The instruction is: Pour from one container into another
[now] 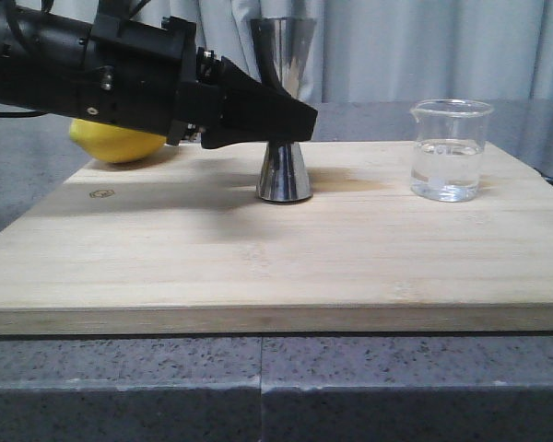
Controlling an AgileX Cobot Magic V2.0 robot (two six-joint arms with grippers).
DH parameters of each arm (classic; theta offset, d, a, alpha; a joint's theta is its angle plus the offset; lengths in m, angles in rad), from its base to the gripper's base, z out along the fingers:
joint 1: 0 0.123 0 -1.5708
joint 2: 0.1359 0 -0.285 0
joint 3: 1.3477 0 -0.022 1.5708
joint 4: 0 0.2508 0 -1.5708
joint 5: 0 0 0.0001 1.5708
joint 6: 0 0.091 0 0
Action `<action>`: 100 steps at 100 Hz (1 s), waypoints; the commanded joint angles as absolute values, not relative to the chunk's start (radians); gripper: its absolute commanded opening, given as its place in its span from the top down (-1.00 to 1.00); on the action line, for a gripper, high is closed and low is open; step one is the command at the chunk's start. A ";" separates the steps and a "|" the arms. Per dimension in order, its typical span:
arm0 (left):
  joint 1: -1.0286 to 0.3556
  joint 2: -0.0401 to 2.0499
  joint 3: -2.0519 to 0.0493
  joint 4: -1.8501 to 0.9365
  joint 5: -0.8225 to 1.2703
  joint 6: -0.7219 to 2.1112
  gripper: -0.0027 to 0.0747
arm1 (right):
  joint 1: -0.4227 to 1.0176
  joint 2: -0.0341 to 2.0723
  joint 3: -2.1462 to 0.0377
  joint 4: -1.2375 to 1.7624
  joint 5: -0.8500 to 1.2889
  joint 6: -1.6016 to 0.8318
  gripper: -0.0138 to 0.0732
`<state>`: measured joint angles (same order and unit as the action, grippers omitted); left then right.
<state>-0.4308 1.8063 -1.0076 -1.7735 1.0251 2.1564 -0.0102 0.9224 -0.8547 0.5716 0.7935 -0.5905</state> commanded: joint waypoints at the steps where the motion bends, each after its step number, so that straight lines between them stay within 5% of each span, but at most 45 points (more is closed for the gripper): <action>1: -0.437 1.769 -1.035 -1.852 1.102 2.160 0.64 | -0.011 0.916 -0.889 0.606 0.760 -0.609 -0.69; 47: -0.437 1.769 -1.035 -1.852 1.102 2.160 0.64 | -0.011 0.891 -0.887 0.602 0.726 -0.599 -0.69; 75: -0.437 1.769 -1.035 -1.852 1.102 2.160 0.64 | 0.200 0.829 -0.759 0.226 0.306 -0.185 -0.69; 100: -0.437 1.769 -1.035 -1.852 1.102 2.160 0.64 | 0.339 0.829 -0.608 0.211 -0.011 -0.163 -0.69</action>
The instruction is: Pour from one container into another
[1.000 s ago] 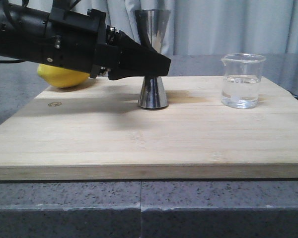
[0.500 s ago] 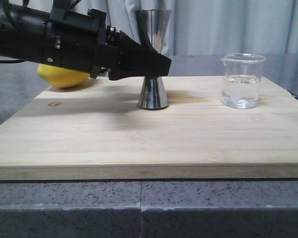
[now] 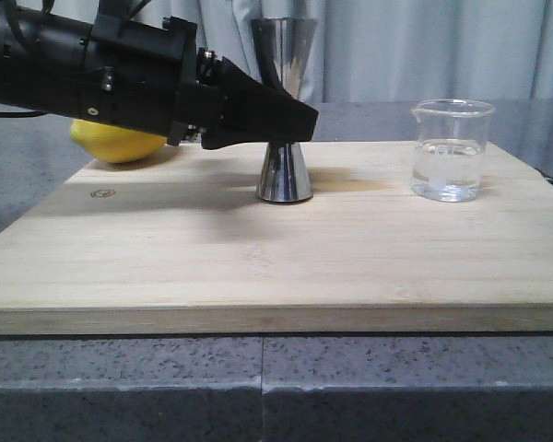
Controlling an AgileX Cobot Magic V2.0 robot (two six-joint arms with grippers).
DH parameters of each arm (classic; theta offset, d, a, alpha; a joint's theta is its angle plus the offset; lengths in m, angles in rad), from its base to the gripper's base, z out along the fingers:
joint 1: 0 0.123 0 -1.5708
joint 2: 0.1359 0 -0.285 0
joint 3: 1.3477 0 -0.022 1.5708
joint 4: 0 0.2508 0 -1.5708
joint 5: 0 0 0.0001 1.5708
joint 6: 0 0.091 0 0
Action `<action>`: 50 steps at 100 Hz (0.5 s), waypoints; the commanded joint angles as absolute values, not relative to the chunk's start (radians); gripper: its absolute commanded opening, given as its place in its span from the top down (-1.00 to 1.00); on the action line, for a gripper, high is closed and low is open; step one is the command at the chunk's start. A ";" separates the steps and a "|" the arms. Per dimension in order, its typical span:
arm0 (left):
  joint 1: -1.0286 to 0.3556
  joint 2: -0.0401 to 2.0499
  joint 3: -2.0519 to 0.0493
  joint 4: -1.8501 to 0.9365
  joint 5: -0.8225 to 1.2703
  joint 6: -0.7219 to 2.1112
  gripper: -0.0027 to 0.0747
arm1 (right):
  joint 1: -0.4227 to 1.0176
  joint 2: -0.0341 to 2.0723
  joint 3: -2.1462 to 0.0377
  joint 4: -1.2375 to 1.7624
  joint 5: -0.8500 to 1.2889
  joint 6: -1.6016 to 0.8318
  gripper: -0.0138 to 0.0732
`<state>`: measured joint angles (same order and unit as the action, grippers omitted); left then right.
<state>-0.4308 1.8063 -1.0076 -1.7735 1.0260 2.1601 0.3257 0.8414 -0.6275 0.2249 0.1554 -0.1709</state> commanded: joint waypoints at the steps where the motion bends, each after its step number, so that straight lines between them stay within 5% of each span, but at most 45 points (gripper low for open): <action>1: -0.437 1.769 -1.035 -1.852 1.102 2.160 0.64 | 0.341 0.829 -0.604 0.211 -0.017 -0.163 -0.69; 50: -0.437 1.769 -1.035 -1.852 1.102 2.160 0.64 | 0.448 0.938 -0.337 0.205 -0.421 -0.161 -0.69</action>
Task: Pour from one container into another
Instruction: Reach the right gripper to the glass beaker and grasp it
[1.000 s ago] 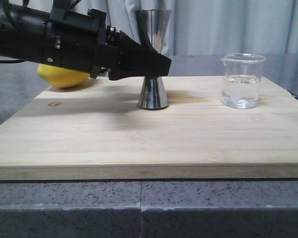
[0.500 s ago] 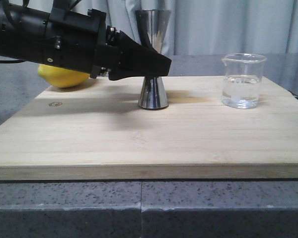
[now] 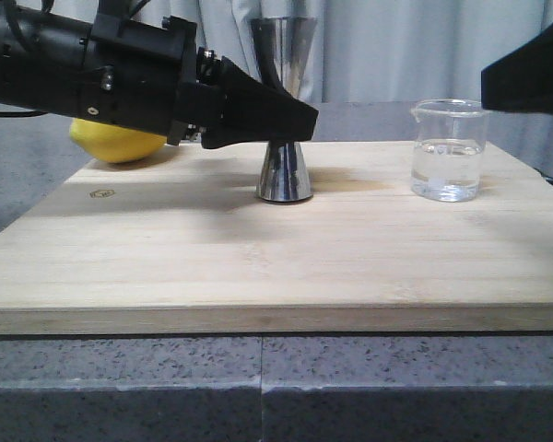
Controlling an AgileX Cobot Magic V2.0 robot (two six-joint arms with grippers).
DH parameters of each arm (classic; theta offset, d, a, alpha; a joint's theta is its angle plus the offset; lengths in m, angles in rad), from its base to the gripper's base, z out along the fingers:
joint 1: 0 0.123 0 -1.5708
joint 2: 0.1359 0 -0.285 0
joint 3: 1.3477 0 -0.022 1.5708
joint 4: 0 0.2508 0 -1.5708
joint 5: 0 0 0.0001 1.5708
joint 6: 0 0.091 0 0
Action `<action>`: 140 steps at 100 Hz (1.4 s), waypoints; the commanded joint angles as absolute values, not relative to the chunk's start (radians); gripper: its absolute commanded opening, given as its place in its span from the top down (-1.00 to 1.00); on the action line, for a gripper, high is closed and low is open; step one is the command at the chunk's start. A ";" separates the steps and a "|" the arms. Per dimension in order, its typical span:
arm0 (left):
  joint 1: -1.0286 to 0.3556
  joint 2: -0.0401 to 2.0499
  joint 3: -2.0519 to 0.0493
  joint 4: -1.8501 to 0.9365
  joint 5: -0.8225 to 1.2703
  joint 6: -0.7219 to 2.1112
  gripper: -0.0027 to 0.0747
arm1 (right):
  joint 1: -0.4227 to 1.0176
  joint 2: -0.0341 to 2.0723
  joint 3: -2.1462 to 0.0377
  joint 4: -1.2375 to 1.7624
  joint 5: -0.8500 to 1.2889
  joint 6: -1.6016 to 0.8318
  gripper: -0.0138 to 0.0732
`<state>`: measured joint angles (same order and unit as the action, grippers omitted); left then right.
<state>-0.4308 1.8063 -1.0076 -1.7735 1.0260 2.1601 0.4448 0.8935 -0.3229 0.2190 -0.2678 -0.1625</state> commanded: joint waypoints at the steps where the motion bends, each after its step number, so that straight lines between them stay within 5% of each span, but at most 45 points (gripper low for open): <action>1: -0.437 1.769 -1.035 -1.852 1.102 2.160 0.64 | 0.448 0.943 -0.337 0.205 -0.428 -0.161 -0.69; 59: -0.437 1.769 -1.035 -1.852 1.102 2.160 0.64 | 0.448 1.330 -0.345 0.024 -0.835 0.010 -0.69; 103: -0.437 1.769 -1.035 -1.852 1.102 2.160 0.64 | 0.448 1.451 -0.399 0.024 -0.860 0.010 -0.67; 140: -0.437 1.769 -1.035 -1.852 1.102 2.160 0.64 | 0.448 1.451 -0.399 0.024 -0.860 0.010 0.02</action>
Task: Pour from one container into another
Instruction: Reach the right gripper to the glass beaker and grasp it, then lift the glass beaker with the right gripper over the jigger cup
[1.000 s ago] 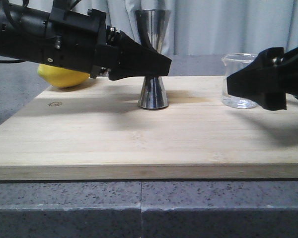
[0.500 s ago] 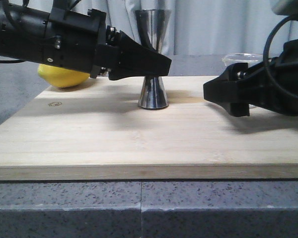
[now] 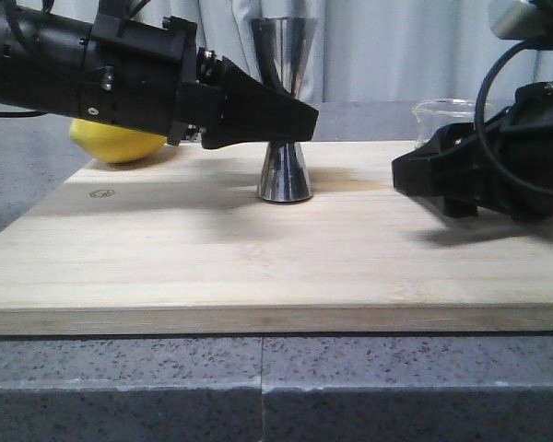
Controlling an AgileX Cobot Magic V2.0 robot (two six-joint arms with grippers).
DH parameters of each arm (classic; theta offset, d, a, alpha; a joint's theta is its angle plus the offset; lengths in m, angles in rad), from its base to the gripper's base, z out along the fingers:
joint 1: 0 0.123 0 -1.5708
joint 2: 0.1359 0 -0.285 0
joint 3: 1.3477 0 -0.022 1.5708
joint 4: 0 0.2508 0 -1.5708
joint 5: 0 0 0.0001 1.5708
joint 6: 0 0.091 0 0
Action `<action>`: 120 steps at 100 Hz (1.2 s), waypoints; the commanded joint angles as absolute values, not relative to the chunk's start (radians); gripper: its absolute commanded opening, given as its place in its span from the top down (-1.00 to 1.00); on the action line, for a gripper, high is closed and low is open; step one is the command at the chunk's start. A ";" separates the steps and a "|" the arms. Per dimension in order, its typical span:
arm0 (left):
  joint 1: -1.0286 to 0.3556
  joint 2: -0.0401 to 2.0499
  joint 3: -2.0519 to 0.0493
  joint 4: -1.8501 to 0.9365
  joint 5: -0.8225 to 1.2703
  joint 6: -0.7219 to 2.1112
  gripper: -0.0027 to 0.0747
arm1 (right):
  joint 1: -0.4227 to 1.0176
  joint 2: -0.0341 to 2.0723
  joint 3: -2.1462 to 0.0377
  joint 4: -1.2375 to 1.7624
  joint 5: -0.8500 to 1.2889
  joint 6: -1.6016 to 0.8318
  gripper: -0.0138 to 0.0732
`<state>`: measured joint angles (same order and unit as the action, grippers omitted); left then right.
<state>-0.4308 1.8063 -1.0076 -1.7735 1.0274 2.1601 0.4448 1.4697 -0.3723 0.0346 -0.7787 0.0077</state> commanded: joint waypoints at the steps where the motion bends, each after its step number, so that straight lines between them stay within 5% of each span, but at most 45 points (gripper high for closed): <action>1: -0.437 1.769 -1.035 -1.852 1.102 2.160 0.64 | 0.448 1.451 -0.399 0.024 -0.860 0.010 0.03; 51: -0.437 1.769 -1.035 -1.852 1.102 2.160 0.64 | 0.432 1.369 -0.409 0.022 -0.833 -0.008 0.07; 120: -0.437 1.769 -1.035 -1.852 1.102 2.160 0.64 | 0.421 1.302 -0.830 -0.303 -0.208 -0.011 0.07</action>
<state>-0.4308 1.8063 -1.0076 -1.7735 1.0274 2.1601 0.4129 1.3358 -0.7621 -0.2632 -0.1809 0.0000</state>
